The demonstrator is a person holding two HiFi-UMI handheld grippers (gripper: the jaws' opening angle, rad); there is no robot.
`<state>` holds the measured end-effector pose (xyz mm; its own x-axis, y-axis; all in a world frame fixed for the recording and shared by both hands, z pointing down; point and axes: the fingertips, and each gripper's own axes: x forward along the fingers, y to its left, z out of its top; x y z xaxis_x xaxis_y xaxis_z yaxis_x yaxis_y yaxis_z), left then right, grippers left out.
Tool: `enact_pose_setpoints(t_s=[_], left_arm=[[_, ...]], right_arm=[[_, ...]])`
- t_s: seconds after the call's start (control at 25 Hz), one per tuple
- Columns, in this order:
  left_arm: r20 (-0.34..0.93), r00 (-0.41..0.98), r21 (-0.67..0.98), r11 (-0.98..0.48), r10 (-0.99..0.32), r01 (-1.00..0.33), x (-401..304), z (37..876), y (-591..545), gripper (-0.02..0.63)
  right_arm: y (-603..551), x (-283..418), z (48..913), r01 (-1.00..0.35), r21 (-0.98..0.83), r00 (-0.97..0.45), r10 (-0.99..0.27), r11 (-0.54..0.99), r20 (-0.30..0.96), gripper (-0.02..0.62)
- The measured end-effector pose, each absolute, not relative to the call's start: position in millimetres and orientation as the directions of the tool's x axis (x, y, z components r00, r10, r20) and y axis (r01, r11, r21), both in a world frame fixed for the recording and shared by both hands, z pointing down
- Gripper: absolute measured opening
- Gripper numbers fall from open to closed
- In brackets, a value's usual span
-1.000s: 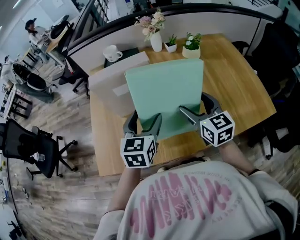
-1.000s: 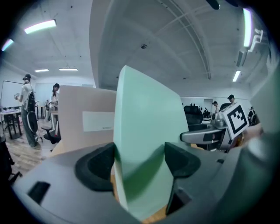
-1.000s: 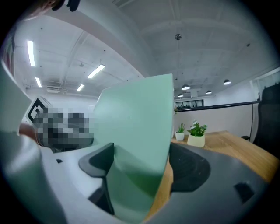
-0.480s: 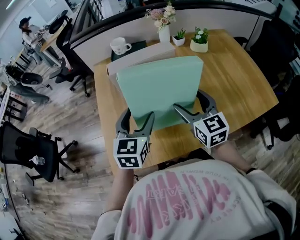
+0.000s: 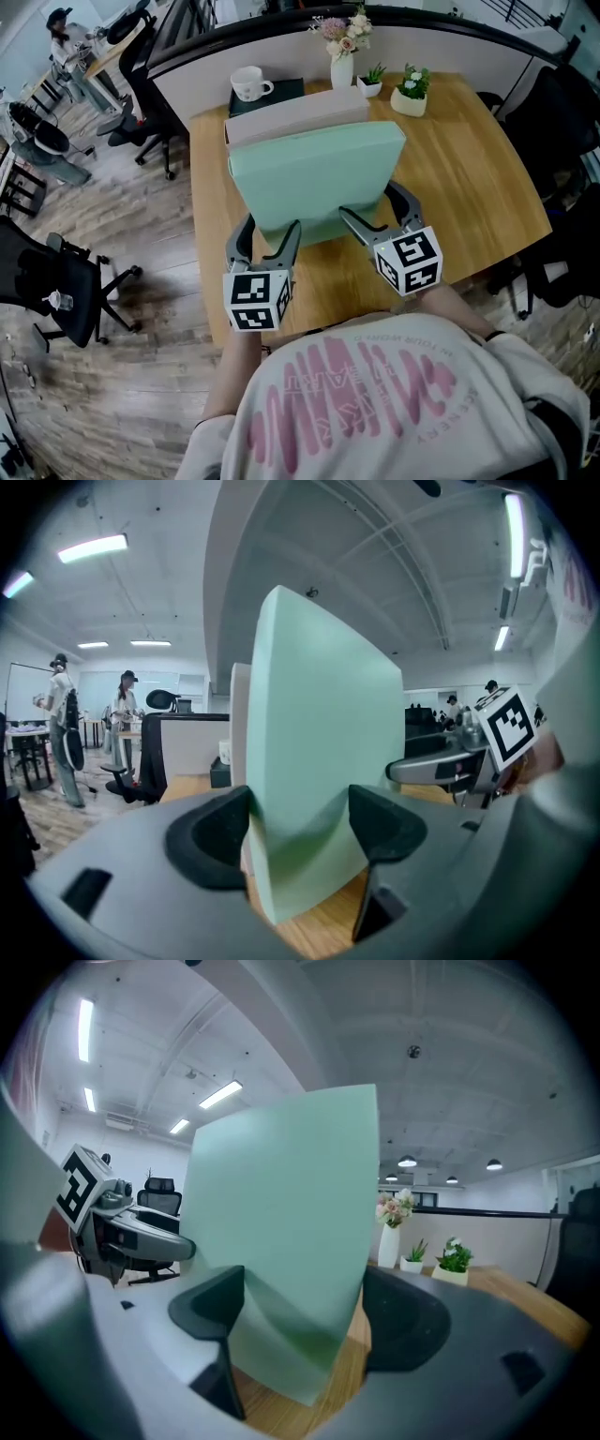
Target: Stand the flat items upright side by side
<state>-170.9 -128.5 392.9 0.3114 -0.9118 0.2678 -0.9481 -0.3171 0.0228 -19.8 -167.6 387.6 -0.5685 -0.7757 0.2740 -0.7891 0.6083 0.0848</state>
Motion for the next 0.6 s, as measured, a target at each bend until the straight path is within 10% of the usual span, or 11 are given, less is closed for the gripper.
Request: enact_pose_setpoints(t_s=[0.6], left_arm=[[0.321, 0.251, 0.026, -0.257, -0.913, -0.966, -178, 413, -158, 0.311]], right_arm=[[-211, -29, 406, -0.745, 0.095, -0.601, -0.726, 0.66, 0.335, 0.387]])
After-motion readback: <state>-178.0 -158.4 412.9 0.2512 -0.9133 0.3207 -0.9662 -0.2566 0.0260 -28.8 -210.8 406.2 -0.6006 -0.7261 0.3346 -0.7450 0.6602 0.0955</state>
